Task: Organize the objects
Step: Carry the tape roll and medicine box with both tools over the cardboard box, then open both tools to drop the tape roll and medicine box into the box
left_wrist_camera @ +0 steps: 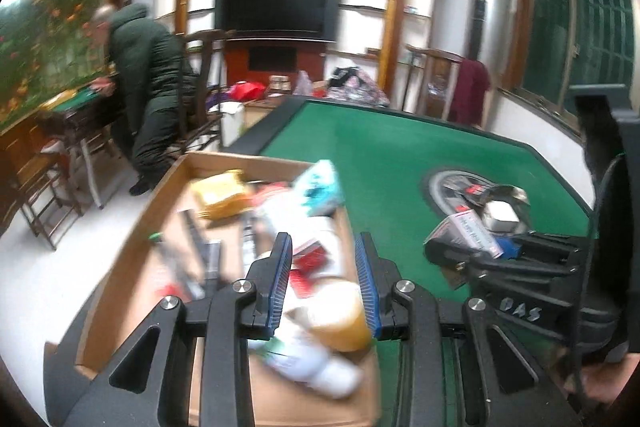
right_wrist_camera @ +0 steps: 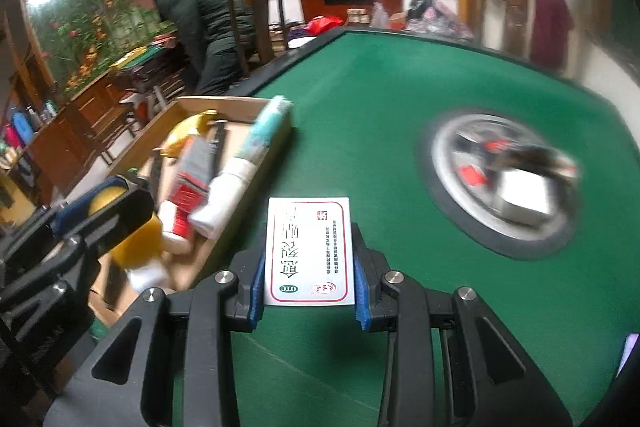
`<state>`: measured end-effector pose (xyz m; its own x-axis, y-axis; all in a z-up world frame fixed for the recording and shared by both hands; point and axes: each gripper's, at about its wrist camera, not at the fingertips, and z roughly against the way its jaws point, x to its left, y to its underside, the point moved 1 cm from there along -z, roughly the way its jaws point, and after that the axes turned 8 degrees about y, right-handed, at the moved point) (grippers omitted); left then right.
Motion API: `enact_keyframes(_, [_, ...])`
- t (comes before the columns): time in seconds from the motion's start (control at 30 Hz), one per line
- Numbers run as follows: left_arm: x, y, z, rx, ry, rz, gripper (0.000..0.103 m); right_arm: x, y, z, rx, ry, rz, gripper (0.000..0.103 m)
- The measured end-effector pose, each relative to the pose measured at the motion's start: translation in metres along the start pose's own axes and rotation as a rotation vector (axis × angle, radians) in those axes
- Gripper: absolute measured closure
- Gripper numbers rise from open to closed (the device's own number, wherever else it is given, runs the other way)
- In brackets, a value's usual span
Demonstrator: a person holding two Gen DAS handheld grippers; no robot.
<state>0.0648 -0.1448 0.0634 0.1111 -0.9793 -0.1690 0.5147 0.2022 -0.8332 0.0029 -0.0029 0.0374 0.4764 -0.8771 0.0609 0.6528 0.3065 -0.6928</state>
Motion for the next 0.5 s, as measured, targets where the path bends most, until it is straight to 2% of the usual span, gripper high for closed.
enact_keyframes(0.27, [0.07, 0.015, 0.0, 0.011, -0.095, 0.117, 0.075, 0.058, -0.014, -0.013, -0.005, -0.048, 0.11, 0.071])
enact_keyframes(0.5, [0.095, 0.029, -0.009, 0.038, -0.119, 0.152, 0.075, 0.104, -0.015, -0.041, 0.047, -0.066, 0.193, 0.071])
